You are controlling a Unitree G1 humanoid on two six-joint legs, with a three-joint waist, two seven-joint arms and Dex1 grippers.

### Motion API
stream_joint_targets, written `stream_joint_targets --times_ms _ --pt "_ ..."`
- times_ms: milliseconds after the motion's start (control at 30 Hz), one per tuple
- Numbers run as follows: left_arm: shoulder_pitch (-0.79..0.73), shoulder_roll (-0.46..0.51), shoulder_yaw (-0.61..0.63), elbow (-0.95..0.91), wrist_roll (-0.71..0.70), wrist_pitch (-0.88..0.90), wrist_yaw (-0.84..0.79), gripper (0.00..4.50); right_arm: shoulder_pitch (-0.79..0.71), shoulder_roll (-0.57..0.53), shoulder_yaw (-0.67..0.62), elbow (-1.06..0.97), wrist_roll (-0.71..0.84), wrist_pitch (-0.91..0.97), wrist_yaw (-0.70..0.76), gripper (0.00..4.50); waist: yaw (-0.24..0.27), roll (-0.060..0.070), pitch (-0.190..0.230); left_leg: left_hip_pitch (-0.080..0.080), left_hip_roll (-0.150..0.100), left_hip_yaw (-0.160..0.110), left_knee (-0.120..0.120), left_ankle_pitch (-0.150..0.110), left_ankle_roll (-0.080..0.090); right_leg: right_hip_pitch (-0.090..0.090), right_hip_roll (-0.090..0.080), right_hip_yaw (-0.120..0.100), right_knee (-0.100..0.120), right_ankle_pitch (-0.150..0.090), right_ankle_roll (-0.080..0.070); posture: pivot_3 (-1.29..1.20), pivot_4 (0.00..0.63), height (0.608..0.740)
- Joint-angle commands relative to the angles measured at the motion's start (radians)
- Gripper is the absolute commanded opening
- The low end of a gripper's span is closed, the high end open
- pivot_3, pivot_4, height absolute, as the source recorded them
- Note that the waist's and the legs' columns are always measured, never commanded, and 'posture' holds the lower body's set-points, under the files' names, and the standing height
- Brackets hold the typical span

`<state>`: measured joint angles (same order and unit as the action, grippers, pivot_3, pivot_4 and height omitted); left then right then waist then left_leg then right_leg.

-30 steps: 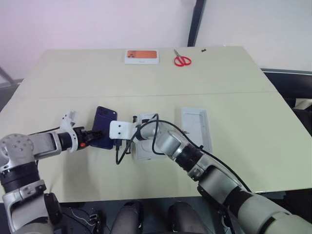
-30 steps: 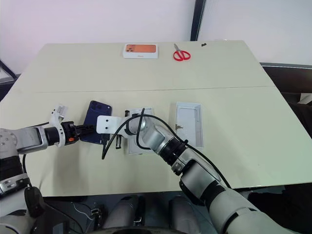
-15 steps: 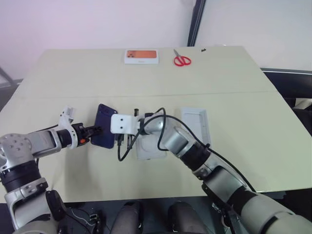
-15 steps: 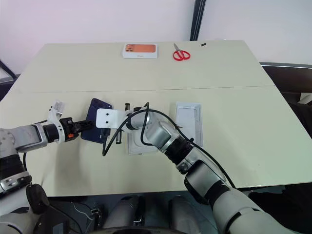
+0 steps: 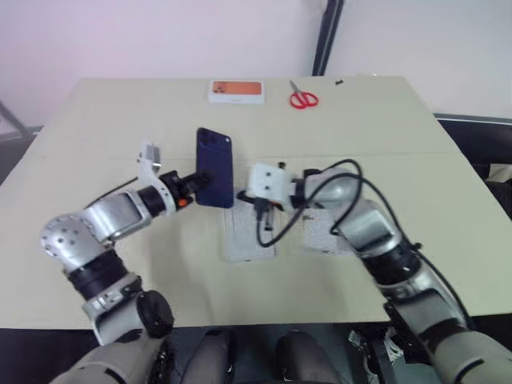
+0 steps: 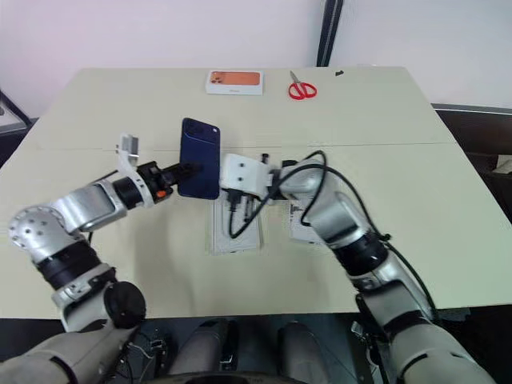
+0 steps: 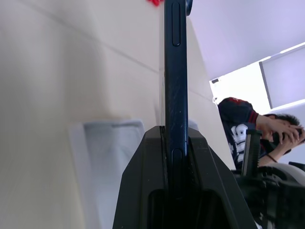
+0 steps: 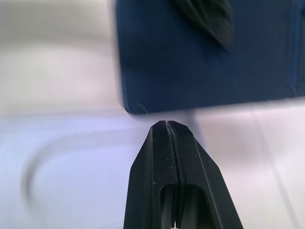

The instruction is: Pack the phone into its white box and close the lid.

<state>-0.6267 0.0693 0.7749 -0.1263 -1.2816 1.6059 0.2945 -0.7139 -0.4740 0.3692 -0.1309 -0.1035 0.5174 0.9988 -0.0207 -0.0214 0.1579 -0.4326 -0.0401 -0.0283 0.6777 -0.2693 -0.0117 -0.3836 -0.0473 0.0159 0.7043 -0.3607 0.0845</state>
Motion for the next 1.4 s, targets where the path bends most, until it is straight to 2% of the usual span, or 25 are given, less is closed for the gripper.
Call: stream_joint_targets --times_ms 33,167,333,500,700,733,767,933,1033,1233,1300,1400 --pt "0.043 -0.016 -0.037 -0.067 -0.142 -0.026 0.145 0.06 -0.002 -0.04 -0.045 -0.026 0.019 -0.013 0.0 0.0 -0.004 0.0 0.0 0.0 0.0 0.0 -0.001 0.0 0.0 0.0 0.001 0.001 -0.002 0.0 0.0 0.0 0.15 0.74" --pt "0.161 0.008 -0.197 -0.062 -0.409 -0.189 0.349 0.06 0.011 -0.081 -0.058 0.001 0.021 -0.024 -0.01 0.0 0.001 0.0 0.0 0.0 0.0 0.0 -0.001 0.001 -0.001 -0.001 0.002 0.003 -0.002 0.0 0.0 0.0 0.15 0.74" --pt "0.264 0.126 -0.415 -0.087 -0.67 -0.42 0.511 0.06 0.011 -0.093 -0.051 0.029 0.017 -0.045 -0.016 0.0 0.011 0.0 0.0 0.0 0.0 -0.001 0.001 0.0 -0.001 0.0 0.001 0.003 -0.003 0.0 0.0 0.0 0.15 0.74" --pt "0.314 0.169 -0.523 -0.137 -0.691 -0.537 0.501 0.06 0.011 -0.09 -0.043 0.052 0.012 -0.063 -0.022 0.0 0.01 0.0 0.0 0.0 0.0 -0.001 0.001 0.0 -0.001 0.002 0.001 0.003 -0.005 0.0 0.0 0.0 0.15 0.74" --pt "0.349 0.202 -0.608 -0.165 -0.691 -0.597 0.473 0.06 0.007 -0.081 -0.037 0.061 0.011 -0.066 -0.03 0.0 0.009 0.0 0.0 0.0 0.0 -0.001 0.001 0.001 -0.001 0.002 0.001 0.003 -0.005 0.0 0.0 0.0 0.15 0.74" --pt "0.351 0.213 -0.617 -0.166 -0.691 -0.604 0.472 0.99 0.007 -0.081 -0.036 0.062 0.011 -0.067 -0.031 0.0 0.009 0.0 0.0 0.0 0.0 -0.001 0.001 0.001 -0.001 0.002 0.001 0.003 -0.005 0.0 0.0 0.0 0.15 0.74" --pt "0.353 0.223 -0.623 -0.167 -0.691 -0.611 0.468 1.3 0.007 -0.081 -0.036 0.062 0.012 -0.067 -0.031 0.0 0.009 0.0 0.0 0.0 0.0 -0.001 0.001 0.001 -0.001 0.002 0.001 0.003 -0.005 0.0 0.0 0.0 0.15 0.74" --pt "0.353 0.318 -0.64 -0.172 -0.691 -0.612 0.418 3.7 0.009 -0.082 -0.036 0.055 0.013 -0.062 -0.032 0.0 0.009 0.0 0.0 0.0 0.0 -0.001 0.001 0.001 -0.001 0.002 0.002 0.003 -0.005 0.0 0.0 0.0 0.15 0.74" --pt "0.353 0.38 -0.643 -0.193 -0.691 -0.599 0.351 3.7 0.009 -0.083 -0.036 0.055 0.014 -0.062 -0.032 0.0 0.008 0.0 0.0 0.0 0.0 -0.001 0.001 0.001 -0.001 0.002 0.002 0.003 -0.005 0.0 0.0 0.0 0.15 0.74" --pt "0.382 0.662 -0.633 -0.239 -0.685 -0.498 0.152 3.7 0.004 -0.084 -0.037 0.065 0.014 -0.067 -0.031 0.0 0.007 0.002 0.001 0.0 0.0 -0.001 0.0 0.001 -0.001 0.002 0.002 0.003 -0.005 0.0 0.0 0.0 0.15 0.74" --pt "0.385 0.731 -0.626 -0.238 -0.674 -0.491 0.099 3.7 0.002 -0.083 -0.037 0.069 0.014 -0.07 -0.03 0.0 0.007 0.002 0.001 0.0 0.0 -0.001 0.0 0.001 -0.001 0.002 0.002 0.003 -0.006 0.0 -0.001 0.0 0.15 0.74" --pt "0.346 0.835 -0.585 -0.233 -0.567 -0.475 -0.052 3.7 -0.006 -0.08 -0.034 0.084 0.013 -0.08 -0.03 0.0 0.01 0.003 0.002 0.0 0.0 -0.001 -0.001 0.001 -0.001 0.002 0.002 0.003 -0.006 0.0 -0.001 0.0 0.15 0.74"
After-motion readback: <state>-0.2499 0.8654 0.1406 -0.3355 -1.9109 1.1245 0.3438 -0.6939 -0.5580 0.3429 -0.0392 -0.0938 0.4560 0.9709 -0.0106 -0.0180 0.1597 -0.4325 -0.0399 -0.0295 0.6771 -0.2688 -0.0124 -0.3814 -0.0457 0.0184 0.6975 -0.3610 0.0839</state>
